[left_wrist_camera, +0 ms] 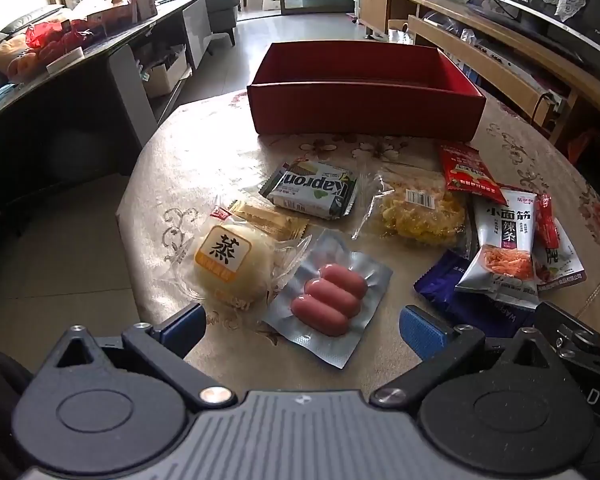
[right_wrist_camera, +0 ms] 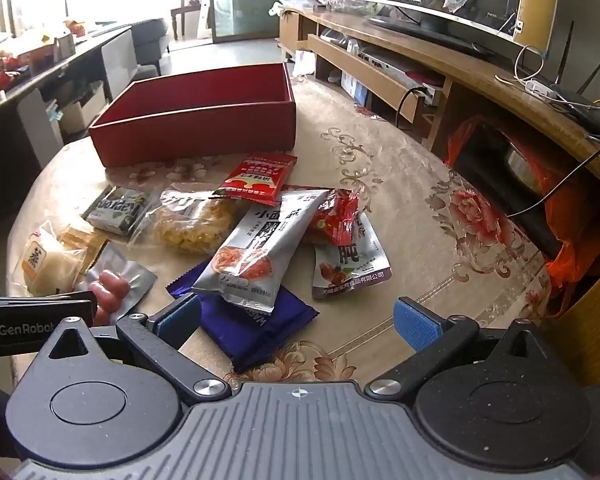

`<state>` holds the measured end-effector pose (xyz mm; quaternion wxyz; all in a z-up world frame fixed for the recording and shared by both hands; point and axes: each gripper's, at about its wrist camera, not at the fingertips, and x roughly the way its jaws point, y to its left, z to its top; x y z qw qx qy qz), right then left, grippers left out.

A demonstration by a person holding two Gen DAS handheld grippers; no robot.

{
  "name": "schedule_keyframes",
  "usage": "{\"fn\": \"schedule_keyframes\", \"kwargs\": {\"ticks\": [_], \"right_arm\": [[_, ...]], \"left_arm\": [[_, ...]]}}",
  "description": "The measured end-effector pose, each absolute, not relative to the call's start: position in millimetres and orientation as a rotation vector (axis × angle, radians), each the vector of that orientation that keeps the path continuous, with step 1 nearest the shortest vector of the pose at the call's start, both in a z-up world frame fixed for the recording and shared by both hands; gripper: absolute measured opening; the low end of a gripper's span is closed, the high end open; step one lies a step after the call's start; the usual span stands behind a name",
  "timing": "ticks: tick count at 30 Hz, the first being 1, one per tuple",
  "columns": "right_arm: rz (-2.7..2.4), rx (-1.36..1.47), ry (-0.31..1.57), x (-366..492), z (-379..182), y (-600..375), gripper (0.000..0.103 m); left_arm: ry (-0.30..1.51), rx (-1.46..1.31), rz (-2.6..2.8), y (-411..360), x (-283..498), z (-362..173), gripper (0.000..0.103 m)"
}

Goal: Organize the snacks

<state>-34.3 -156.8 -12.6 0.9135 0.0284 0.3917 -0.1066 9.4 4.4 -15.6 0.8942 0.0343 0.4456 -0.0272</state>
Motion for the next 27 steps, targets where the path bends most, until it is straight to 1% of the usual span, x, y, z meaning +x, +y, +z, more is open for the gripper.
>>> {"fn": "schedule_keyframes", "kwargs": {"ticks": [27], "right_arm": [[-0.209,0.048,0.823,-33.3,-16.9,-154.5,0.103]], "left_arm": [[0.944,0.066,-0.062,3.7,11.2,-18.7,0.102]]}}
